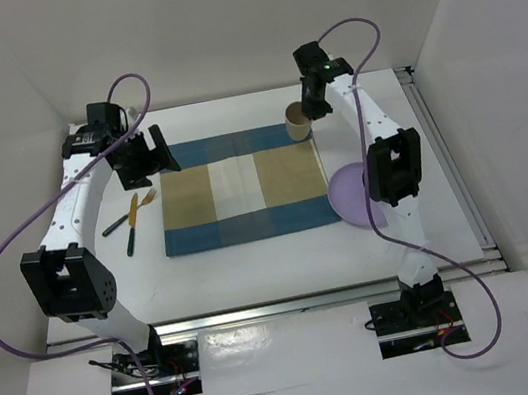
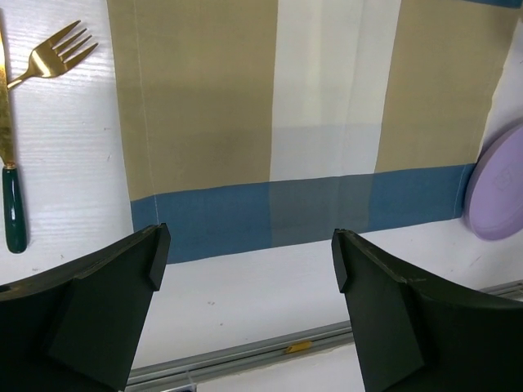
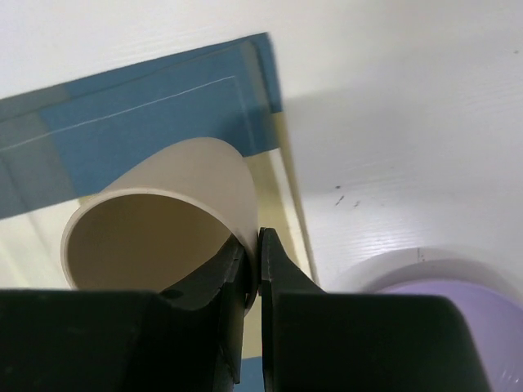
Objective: Set the dinner table for one person
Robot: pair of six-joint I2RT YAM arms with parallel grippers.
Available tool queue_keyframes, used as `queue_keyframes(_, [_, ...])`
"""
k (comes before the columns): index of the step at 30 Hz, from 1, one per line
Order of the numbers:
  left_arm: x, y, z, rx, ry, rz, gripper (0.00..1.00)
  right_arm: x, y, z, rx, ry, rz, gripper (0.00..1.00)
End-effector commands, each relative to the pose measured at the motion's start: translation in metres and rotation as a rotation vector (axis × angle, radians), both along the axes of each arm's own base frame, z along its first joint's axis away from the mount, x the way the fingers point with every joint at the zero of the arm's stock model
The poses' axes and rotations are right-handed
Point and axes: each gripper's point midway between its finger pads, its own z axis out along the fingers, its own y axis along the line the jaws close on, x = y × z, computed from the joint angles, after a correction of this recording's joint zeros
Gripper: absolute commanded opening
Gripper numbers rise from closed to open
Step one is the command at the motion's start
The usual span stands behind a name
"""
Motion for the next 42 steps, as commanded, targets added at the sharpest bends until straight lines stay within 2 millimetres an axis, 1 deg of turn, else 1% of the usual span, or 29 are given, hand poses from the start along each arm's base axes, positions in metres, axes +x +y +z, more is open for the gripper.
queue_keyframes(1, [-0.002, -0.001, -0.011, 0.005, 0.019, -0.028, 1.00, 0.011, 0.003, 0.016, 0.064, -0.044, -0.005, 0.00])
queue_keyframes(3, [-0.002, -0.001, -0.014, 0.000, 0.023, -0.020, 1.00, 0.016, -0.005, 0.009, 0.071, -0.033, -0.018, 0.00])
queue_keyframes(4, [-0.002, -0.003, -0.013, -0.010, 0.023, -0.027, 1.00, 0.016, -0.005, 0.002, 0.068, -0.021, -0.018, 0.00])
queue_keyframes(5, [-0.004, -0.003, -0.017, -0.010, 0.034, -0.027, 1.00, 0.018, -0.002, 0.003, 0.080, -0.030, -0.011, 0.00])
queue_keyframes(9, [-0.006, -0.006, -0.021, -0.026, 0.046, -0.024, 1.00, 0.022, -0.002, -0.018, 0.093, 0.003, -0.007, 0.00])
queue_keyframes(11, [-0.006, -0.008, -0.020, -0.040, 0.047, -0.033, 1.00, 0.026, -0.001, -0.021, 0.094, -0.003, -0.007, 0.00])
queue_keyframes(13, [-0.008, -0.014, -0.019, -0.052, 0.047, -0.049, 1.00, 0.029, -0.001, -0.031, 0.092, 0.006, -0.007, 0.00])
queue_keyframes(15, [-0.008, -0.014, -0.019, -0.052, 0.047, -0.049, 1.00, 0.029, 0.000, -0.031, 0.097, 0.006, -0.014, 0.00])
queue_keyframes(17, [-0.008, -0.014, -0.016, -0.052, 0.038, -0.050, 1.00, 0.029, 0.000, -0.036, 0.095, 0.015, -0.015, 0.09])
queue_keyframes(19, [-0.011, -0.014, -0.017, -0.052, 0.049, -0.049, 1.00, 0.029, 0.002, -0.036, 0.104, 0.017, -0.009, 0.24])
queue_keyframes(20, [-0.009, -0.014, -0.014, -0.052, 0.040, -0.050, 1.00, 0.029, 0.002, -0.031, 0.106, 0.008, -0.008, 0.43])
queue_keyframes(22, [-0.011, -0.014, -0.015, -0.047, 0.046, -0.057, 1.00, 0.029, 0.007, -0.011, 0.138, -0.029, 0.010, 0.62])
queue_keyframes(24, [-0.009, -0.011, -0.009, -0.032, 0.031, -0.059, 1.00, 0.028, 0.009, 0.005, 0.160, -0.053, 0.009, 0.77])
queue_keyframes(25, [-0.012, -0.015, -0.010, -0.031, 0.040, -0.068, 1.00, 0.026, 0.009, 0.026, 0.175, -0.089, 0.003, 0.79])
queue_keyframes(26, [-0.011, -0.012, -0.011, -0.018, 0.039, -0.061, 1.00, 0.026, 0.009, 0.036, 0.180, -0.111, 0.004, 0.82])
queue_keyframes(27, [-0.012, -0.010, -0.008, -0.009, 0.030, -0.055, 1.00, 0.022, -0.003, 0.062, 0.216, -0.155, -0.032, 0.87])
queue_keyframes(28, [-0.012, -0.010, -0.008, -0.009, 0.030, -0.055, 1.00, 0.022, -0.006, 0.053, 0.240, -0.133, -0.049, 0.88])
queue_keyframes(29, [-0.013, -0.010, -0.011, -0.009, 0.039, -0.055, 1.00, 0.014, -0.012, 0.088, 0.282, -0.194, -0.060, 0.88])
queue_keyframes(30, [-0.013, -0.014, -0.013, -0.015, 0.041, -0.054, 1.00, 0.006, -0.018, 0.078, 0.312, -0.180, -0.080, 0.88])
queue_keyframes(31, [-0.013, -0.014, -0.013, -0.015, 0.041, -0.054, 1.00, -0.002, -0.020, 0.087, 0.376, -0.193, -0.091, 0.88])
queue_keyframes(32, [-0.016, -0.014, -0.014, -0.015, 0.043, -0.054, 1.00, -0.015, -0.037, 0.127, 0.409, -0.287, -0.110, 0.89])
queue_keyframes(33, [-0.016, -0.014, -0.014, -0.015, 0.043, -0.054, 1.00, -0.024, -0.044, 0.108, 0.422, -0.275, -0.134, 0.89])
queue_keyframes(34, [-0.018, -0.018, -0.017, -0.019, 0.054, -0.056, 1.00, -0.033, -0.053, 0.111, 0.432, -0.292, -0.157, 0.89])
queue_keyframes(35, [-0.019, -0.018, -0.013, -0.019, 0.045, -0.056, 1.00, -0.050, -0.065, 0.137, 0.470, -0.350, -0.170, 0.89])
queue_keyframes(36, [-0.019, -0.016, -0.014, -0.009, 0.045, -0.049, 1.00, -0.066, -0.073, 0.110, 0.467, -0.294, -0.206, 0.89])
queue_keyframes(38, [-0.018, -0.012, -0.015, 0.010, 0.044, -0.037, 1.00, -0.090, -0.087, 0.094, 0.450, -0.251, -0.264, 0.89])
queue_keyframes(39, [-0.019, -0.014, -0.011, 0.013, 0.034, -0.034, 1.00, -0.107, -0.096, 0.096, 0.436, -0.252, -0.292, 0.89])
queue_keyframes(40, [-0.021, -0.012, -0.011, 0.021, 0.032, -0.029, 1.00, -0.136, -0.099, 0.057, 0.410, -0.131, -0.340, 0.86])
queue_keyframes(42, [-0.022, -0.010, -0.007, 0.028, 0.021, -0.013, 1.00, -0.169, -0.120, 0.028, 0.388, -0.054, -0.461, 0.78])
